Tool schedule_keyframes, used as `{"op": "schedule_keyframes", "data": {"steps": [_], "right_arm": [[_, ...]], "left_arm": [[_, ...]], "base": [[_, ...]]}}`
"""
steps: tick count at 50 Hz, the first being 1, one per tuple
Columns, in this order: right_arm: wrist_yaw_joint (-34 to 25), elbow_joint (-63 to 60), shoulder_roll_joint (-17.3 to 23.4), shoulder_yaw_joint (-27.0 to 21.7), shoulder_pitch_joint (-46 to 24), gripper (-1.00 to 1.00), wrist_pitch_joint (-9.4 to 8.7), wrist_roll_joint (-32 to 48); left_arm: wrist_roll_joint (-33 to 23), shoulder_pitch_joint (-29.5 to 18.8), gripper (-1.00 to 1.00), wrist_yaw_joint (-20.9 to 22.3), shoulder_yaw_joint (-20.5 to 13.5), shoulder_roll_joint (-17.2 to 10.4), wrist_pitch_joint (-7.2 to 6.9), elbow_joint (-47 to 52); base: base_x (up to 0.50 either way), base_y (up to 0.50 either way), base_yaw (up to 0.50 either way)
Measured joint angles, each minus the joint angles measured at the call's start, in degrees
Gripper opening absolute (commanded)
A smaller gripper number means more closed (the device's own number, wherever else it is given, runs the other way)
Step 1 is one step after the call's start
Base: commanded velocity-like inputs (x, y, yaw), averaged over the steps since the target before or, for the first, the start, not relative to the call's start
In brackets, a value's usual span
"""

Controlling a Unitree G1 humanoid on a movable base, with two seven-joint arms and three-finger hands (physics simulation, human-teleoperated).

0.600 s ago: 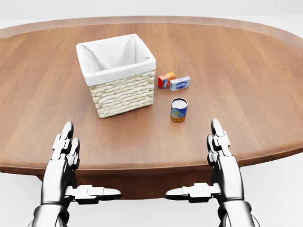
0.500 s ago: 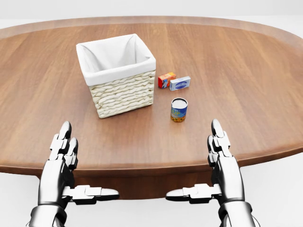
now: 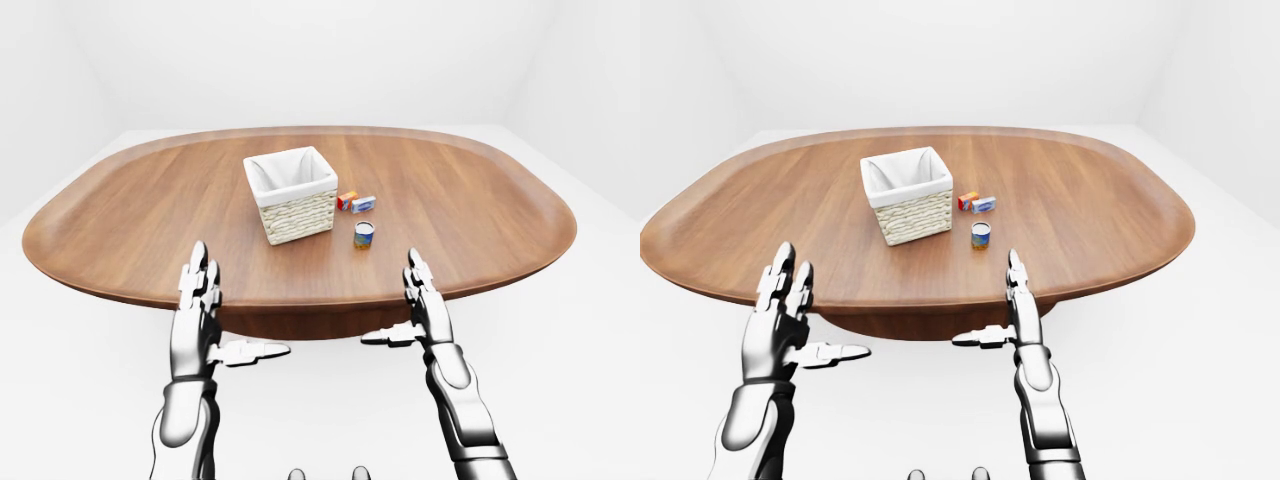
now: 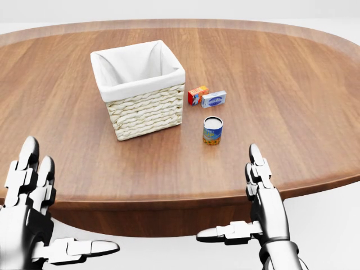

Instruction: Pick up the alphabet soup and put it in the basket.

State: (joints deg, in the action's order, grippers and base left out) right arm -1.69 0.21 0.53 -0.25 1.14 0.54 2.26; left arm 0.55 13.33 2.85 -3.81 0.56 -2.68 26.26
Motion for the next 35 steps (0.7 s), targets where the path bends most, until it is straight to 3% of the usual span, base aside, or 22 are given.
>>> {"op": "schedule_keyframes", "data": {"steps": [13,35], "right_arm": [[-0.2,0.0,0.0,0.1,0.2,1.00,0.06,0.1],[-0.8,-0.5,0.0,0.1,0.4,1.00,-0.32,-0.2]], "left_arm": [[0.6,5.7,1.00,1.0,-1.0,1.4,1.96,8.9],[-0.3,8.0,1.00,1.1,0.0,1.7,3.00,11.7]], "base": [[0.02,0.00,0.00],[0.24,0.00,0.00]]}}
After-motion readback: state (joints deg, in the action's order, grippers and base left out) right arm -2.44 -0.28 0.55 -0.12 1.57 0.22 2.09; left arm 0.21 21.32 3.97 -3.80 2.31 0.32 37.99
